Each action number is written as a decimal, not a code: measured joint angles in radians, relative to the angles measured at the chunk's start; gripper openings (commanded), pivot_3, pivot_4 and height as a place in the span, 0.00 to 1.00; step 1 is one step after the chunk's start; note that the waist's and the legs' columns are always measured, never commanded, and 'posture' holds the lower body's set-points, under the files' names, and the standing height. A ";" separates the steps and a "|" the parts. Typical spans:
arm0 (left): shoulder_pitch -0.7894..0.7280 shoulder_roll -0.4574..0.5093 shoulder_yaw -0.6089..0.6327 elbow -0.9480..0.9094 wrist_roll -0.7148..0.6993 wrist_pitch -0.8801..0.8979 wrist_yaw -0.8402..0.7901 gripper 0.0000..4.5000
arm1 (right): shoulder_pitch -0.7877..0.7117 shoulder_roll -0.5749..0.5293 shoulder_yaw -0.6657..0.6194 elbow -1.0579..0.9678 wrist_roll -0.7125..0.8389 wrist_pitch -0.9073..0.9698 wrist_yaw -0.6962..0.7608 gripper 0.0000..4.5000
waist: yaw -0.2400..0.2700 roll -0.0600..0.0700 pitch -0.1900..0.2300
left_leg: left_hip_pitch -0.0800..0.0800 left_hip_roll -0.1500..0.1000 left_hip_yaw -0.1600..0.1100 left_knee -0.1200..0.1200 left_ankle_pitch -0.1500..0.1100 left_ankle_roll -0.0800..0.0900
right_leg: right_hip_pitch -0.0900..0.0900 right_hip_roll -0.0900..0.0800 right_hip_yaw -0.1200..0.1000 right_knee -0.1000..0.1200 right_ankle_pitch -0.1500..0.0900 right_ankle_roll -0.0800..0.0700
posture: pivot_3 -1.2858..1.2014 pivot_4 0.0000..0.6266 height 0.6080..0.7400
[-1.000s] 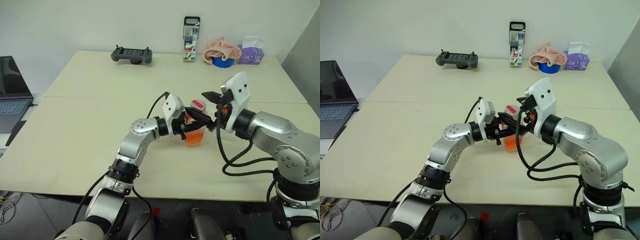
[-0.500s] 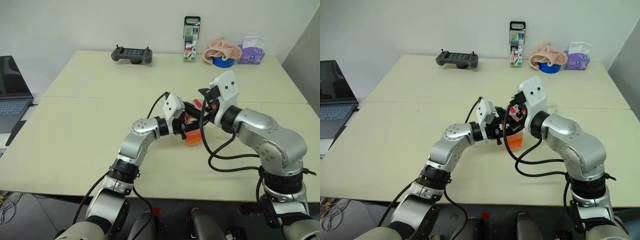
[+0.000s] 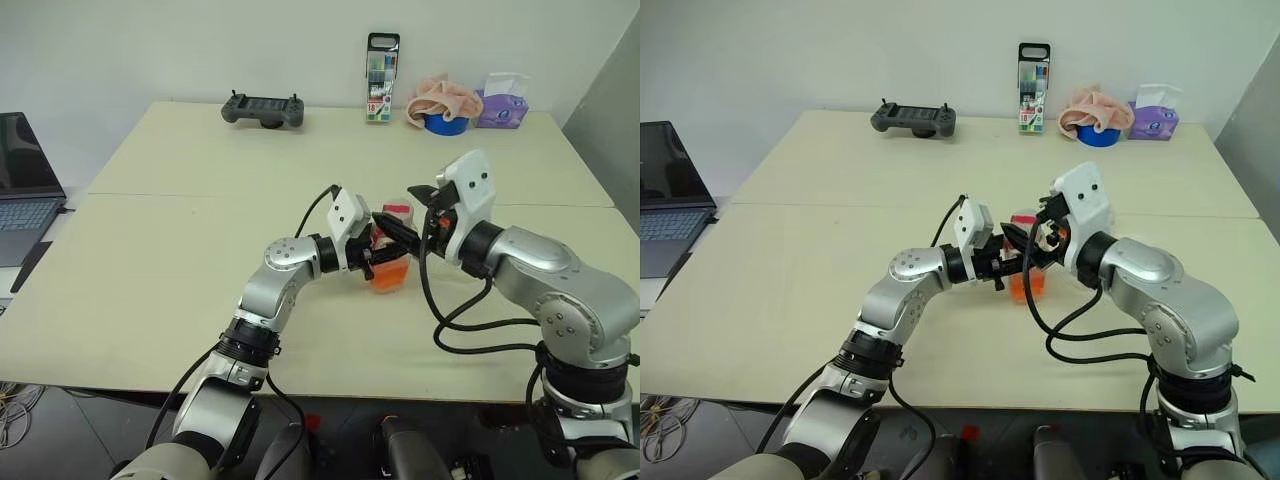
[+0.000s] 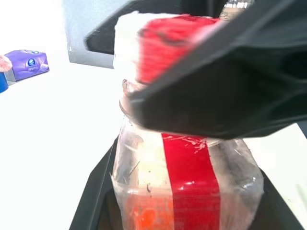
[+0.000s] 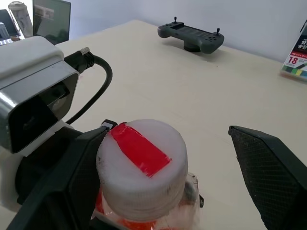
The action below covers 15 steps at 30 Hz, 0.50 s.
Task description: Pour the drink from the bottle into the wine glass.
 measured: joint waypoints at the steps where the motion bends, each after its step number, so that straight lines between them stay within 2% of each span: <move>1: 0.000 0.002 0.000 0.005 0.001 0.000 -0.001 0.38 | 0.005 -0.001 -0.003 -0.004 0.003 0.005 0.000 0.94 | 0.000 0.000 0.000 | 0.000 0.000 0.000 0.000 0.000 0.000 | 0.000 0.000 0.000 0.000 0.000 0.000 | 0.52 0.24 1.00; 15: -0.003 0.004 0.002 0.013 0.001 -0.006 -0.013 0.38 | 0.019 0.010 -0.023 -0.065 0.098 0.038 -0.002 0.94 | 0.000 0.000 0.000 | 0.000 0.000 0.000 0.000 0.000 0.000 | 0.000 0.000 0.000 0.000 0.000 0.000 | 0.52 0.24 1.00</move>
